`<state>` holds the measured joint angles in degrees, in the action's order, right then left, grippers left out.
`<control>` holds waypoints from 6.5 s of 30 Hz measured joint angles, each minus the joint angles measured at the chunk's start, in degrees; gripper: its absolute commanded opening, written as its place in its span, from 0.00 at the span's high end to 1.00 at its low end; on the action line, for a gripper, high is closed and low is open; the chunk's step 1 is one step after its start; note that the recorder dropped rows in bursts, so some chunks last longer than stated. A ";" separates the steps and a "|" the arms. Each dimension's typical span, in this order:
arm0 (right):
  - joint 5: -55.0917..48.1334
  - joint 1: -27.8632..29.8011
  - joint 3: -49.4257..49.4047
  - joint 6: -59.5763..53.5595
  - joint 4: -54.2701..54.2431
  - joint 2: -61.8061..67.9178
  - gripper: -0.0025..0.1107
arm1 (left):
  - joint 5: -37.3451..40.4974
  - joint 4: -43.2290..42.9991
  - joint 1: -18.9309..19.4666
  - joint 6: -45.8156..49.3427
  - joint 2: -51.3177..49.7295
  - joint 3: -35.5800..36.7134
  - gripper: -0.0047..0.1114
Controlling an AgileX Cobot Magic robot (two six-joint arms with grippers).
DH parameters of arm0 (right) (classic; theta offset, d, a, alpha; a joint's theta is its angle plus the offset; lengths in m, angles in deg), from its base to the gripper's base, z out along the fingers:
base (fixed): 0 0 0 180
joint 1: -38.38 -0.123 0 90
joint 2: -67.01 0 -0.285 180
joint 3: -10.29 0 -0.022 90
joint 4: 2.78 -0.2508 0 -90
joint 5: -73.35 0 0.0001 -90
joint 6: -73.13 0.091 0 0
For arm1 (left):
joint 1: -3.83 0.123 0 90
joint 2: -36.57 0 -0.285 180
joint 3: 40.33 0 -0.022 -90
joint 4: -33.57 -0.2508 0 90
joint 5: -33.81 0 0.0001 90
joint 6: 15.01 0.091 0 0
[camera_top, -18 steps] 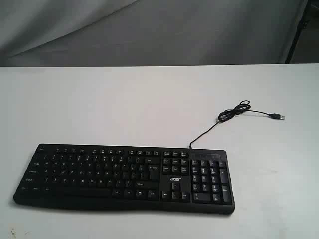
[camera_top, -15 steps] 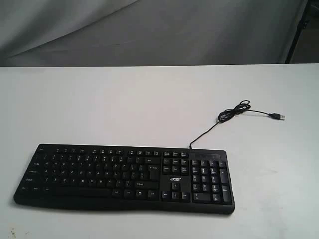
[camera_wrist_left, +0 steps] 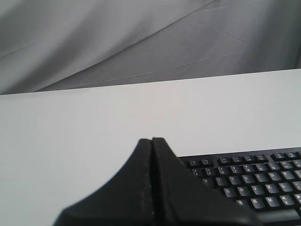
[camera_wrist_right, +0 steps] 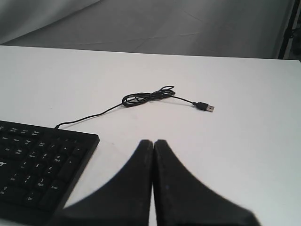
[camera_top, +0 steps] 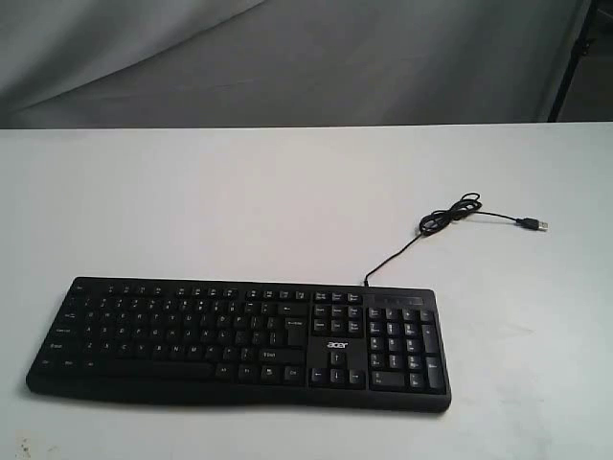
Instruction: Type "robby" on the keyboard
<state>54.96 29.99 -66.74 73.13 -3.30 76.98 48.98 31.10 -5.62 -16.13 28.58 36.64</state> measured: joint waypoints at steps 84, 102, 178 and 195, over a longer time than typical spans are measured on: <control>-9.24 -44.09 98.69 -26.87 -23.14 128.44 0.98 | 0.00 0.00 0.00 0.00 0.00 0.00 0.96; -5.63 -44.13 98.81 -26.87 -20.90 131.46 0.98 | 0.00 0.00 0.00 0.00 0.00 0.00 0.96; 5.91 -39.27 71.21 -26.40 -22.91 117.16 0.98 | 0.00 0.00 0.00 0.00 0.00 0.00 0.96; 7.14 -39.27 71.21 -26.43 -23.13 118.20 0.98 | 0.00 0.00 0.00 0.00 0.00 0.00 0.96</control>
<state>62.11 -9.29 4.47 46.69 -26.43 195.17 48.98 31.10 -5.62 -16.13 28.58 36.64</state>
